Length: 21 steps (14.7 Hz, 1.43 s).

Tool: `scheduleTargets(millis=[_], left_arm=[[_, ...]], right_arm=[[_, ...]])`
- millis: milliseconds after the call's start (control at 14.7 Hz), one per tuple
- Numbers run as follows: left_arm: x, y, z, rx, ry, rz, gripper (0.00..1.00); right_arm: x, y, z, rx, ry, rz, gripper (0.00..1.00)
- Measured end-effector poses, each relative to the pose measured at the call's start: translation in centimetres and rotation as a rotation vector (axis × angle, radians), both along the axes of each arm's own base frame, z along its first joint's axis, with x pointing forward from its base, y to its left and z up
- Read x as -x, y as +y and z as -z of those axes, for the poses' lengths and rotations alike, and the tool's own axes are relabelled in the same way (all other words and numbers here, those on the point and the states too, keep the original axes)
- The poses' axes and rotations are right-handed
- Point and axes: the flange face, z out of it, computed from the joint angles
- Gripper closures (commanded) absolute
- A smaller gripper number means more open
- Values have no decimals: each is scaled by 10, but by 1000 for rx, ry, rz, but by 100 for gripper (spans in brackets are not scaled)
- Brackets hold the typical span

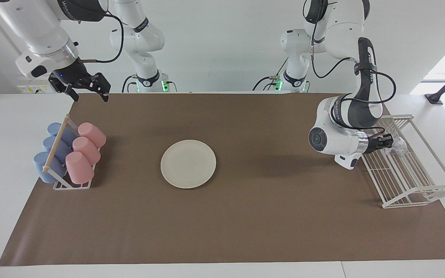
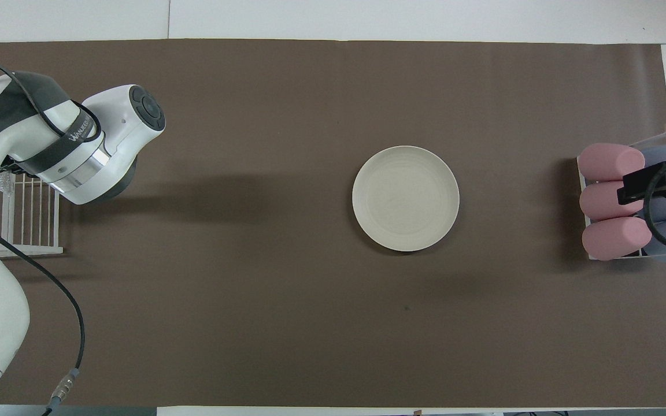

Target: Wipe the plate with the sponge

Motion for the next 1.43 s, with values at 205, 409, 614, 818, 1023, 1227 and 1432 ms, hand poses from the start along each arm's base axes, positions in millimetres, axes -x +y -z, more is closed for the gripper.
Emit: scheduleTargets(millis=[205, 409, 614, 818, 1023, 1227, 1432], left_arm=[[0, 0, 0, 3, -3, 3, 0], [-1, -1, 0, 3, -5, 3, 0], [-1, -1, 0, 3, -7, 2, 0], [-1, -1, 0, 11, -9, 0, 0], [0, -7, -19, 113, -37, -56, 0], [10, -10, -69, 244, -89, -109, 0], [25, -4, -123, 391, -148, -195, 0]], right_arm=[[0, 0, 0, 0, 0, 0, 0], [0, 1, 0, 0, 0, -2, 0], [0, 2, 0, 0, 0, -3, 0], [0, 2, 0, 0, 0, -4, 0], [0, 3, 0, 0, 0, -5, 0], [0, 3, 0, 0, 0, -5, 0], [0, 3, 0, 0, 0, -5, 0]])
